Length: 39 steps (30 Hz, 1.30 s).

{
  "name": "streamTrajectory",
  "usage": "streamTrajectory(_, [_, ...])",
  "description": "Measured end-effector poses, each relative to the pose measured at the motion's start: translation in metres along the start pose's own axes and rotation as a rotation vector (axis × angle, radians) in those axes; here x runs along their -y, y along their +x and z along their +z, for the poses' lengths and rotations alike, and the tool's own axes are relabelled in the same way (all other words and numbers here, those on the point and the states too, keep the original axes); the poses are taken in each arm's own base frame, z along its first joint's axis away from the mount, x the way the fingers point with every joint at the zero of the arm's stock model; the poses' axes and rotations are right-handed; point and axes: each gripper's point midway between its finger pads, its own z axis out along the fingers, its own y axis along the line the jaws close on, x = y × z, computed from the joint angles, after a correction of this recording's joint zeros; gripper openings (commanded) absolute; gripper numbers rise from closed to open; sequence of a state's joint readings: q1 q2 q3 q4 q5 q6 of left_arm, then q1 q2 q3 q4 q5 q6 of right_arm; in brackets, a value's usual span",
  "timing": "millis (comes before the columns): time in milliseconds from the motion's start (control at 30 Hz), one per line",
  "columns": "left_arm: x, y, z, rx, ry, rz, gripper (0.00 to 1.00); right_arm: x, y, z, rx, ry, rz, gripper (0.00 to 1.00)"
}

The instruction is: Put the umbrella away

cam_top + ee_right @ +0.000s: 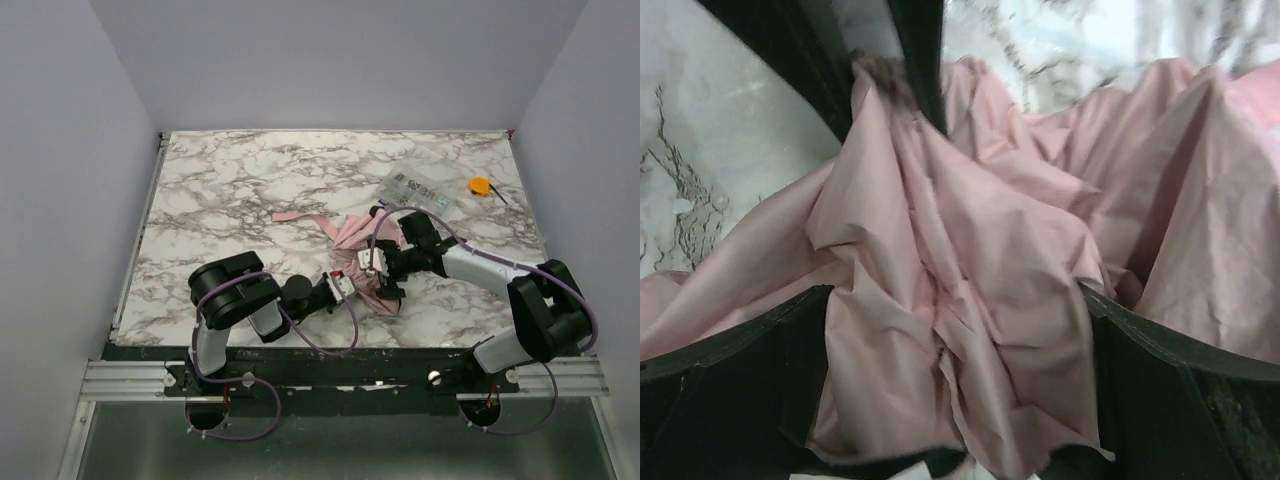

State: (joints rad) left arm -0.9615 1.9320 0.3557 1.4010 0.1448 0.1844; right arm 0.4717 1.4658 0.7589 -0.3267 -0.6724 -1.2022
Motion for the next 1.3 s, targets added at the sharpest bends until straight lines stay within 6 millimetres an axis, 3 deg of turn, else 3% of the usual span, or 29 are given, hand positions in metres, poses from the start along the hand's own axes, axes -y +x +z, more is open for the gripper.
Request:
streamTrajectory(100, [0.0,0.0,0.0,0.003,0.008,-0.022,0.19,-0.011,0.014,0.015,-0.038,-0.023,-0.016,0.87])
streamTrajectory(200, [0.0,-0.002,0.0,0.011,0.016,-0.053,0.23,-0.005,0.013,0.021,-0.042,-0.003,-0.036,0.58])
streamTrajectory(300, [0.0,-0.004,0.001,0.019,0.019,-0.079,0.4,0.002,0.015,0.024,-0.056,0.014,-0.046,0.4])
streamTrajectory(400, [-0.004,-0.004,-0.002,0.02,0.009,-0.117,0.62,0.003,0.015,0.025,-0.062,0.018,-0.059,0.31])
streamTrajectory(467, [-0.006,-0.002,-0.01,0.013,0.007,-0.158,0.71,0.003,0.014,0.026,-0.062,0.018,-0.078,0.29])
streamTrajectory(567, [-0.007,-0.005,-0.026,0.02,0.012,-0.244,0.74,0.003,0.013,0.026,-0.063,0.018,-0.105,0.28])
streamTrajectory(733, [-0.031,-0.013,-0.057,0.052,-0.062,-0.429,0.88,0.003,0.013,0.026,-0.064,0.015,-0.126,0.27])
streamTrajectory(933, [-0.059,-0.028,-0.077,0.124,-0.146,-0.662,0.88,0.001,0.014,0.026,-0.066,0.003,-0.141,0.27])
streamTrajectory(1133, [-0.108,-0.053,-0.061,0.169,-0.221,-0.887,0.86,0.0,0.014,0.025,-0.067,-0.004,-0.154,0.27])
streamTrajectory(1300, [-0.146,-0.089,-0.025,0.142,-0.237,-0.961,0.77,0.0,0.013,0.025,-0.067,-0.008,-0.152,0.27])
